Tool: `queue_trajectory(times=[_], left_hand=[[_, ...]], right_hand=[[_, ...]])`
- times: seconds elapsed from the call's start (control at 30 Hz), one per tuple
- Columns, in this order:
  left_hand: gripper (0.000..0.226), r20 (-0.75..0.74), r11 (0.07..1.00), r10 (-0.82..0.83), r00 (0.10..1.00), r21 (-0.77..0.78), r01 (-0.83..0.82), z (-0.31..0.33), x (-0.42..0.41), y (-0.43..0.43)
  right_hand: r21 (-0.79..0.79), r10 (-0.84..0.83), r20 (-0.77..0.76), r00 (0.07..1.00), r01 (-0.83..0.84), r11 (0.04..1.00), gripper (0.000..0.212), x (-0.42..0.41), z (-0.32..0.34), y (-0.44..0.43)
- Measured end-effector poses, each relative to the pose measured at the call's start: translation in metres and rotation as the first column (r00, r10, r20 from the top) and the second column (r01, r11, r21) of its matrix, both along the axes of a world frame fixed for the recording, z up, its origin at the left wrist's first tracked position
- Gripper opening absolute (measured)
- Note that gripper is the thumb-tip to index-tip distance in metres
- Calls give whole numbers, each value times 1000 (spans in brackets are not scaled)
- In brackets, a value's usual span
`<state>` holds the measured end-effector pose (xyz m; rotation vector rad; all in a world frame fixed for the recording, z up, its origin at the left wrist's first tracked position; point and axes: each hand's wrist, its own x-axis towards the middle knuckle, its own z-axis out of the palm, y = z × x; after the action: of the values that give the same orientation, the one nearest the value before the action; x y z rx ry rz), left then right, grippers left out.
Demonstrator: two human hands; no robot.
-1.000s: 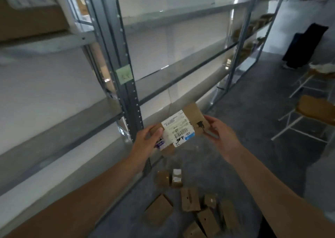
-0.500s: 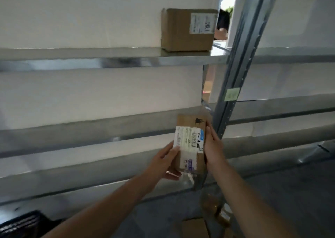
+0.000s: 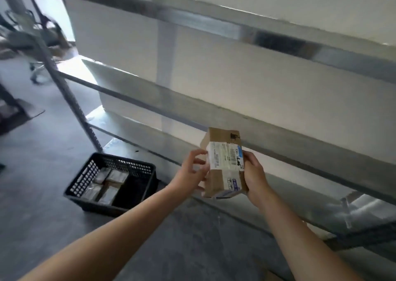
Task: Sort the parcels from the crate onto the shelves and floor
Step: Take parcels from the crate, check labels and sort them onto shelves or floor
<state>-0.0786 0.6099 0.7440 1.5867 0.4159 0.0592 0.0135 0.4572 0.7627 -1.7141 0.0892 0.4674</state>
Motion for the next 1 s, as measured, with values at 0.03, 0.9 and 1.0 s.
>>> queue_trajectory(times=[0.03,0.9,1.0], left_hand=[[39,12,999,38,999,-36,-37,-9,-11,25],[57,-303,694,624,721,-208,-689,-139,-33,333],[56,-377,684,616,691,-179,-707,-153,-2,358]], right_hand=[[-14,37,-9,999,-37,999,24,-4,-7,28],[99,736,-398,548,-772,628,38,43,-147,424],[118,753,-465,467,-810,575,47,71,-169,450]])
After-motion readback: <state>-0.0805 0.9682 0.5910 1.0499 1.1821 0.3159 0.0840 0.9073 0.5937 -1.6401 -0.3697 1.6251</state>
